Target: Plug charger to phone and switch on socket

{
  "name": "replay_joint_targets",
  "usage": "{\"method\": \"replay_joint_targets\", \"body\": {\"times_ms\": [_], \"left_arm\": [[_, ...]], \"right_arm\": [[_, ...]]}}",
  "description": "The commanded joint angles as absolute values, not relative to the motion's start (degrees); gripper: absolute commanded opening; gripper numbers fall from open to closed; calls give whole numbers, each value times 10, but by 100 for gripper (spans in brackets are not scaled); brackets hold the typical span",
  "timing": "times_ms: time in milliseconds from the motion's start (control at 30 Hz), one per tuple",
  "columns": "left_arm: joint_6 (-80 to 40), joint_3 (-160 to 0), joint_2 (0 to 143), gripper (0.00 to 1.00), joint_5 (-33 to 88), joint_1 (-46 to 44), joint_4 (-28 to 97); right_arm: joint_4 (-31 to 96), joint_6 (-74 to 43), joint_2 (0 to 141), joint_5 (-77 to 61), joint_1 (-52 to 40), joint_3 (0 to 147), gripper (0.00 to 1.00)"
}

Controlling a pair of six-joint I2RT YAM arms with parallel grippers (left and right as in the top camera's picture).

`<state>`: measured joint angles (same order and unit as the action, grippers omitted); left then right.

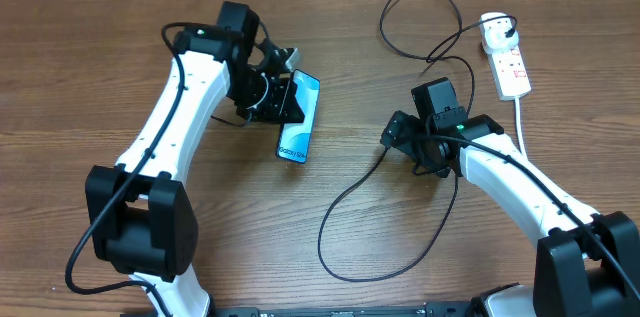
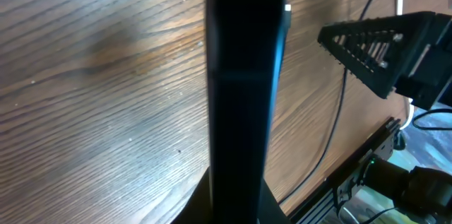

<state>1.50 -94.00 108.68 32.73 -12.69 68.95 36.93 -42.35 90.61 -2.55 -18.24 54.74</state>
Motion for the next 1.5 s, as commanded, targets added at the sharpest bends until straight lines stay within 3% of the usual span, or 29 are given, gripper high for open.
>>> {"method": "replay_joint_targets", "body": {"times_ms": [0, 200, 567, 800, 967, 1467], "left_arm": [[11, -946, 1085, 4, 326, -110, 685], [-43, -946, 1085, 4, 269, -102, 685], [-46, -946, 1085, 4, 269, -102, 674], [-46, -946, 1085, 4, 270, -102, 675], [-48, -946, 1085, 4, 270, -102, 675], [-47, -946, 1085, 4, 301, -102, 675]], "right_arm": [[367, -419, 907, -30, -180, 543, 89], [315, -419, 908, -64, -180, 505, 76], [246, -468, 924, -79, -180, 472, 54], [213, -497, 973, -111, -180, 472, 49], [206, -497, 978, -110, -180, 472, 35], [185, -508, 999, -105, -180, 472, 18]]}}
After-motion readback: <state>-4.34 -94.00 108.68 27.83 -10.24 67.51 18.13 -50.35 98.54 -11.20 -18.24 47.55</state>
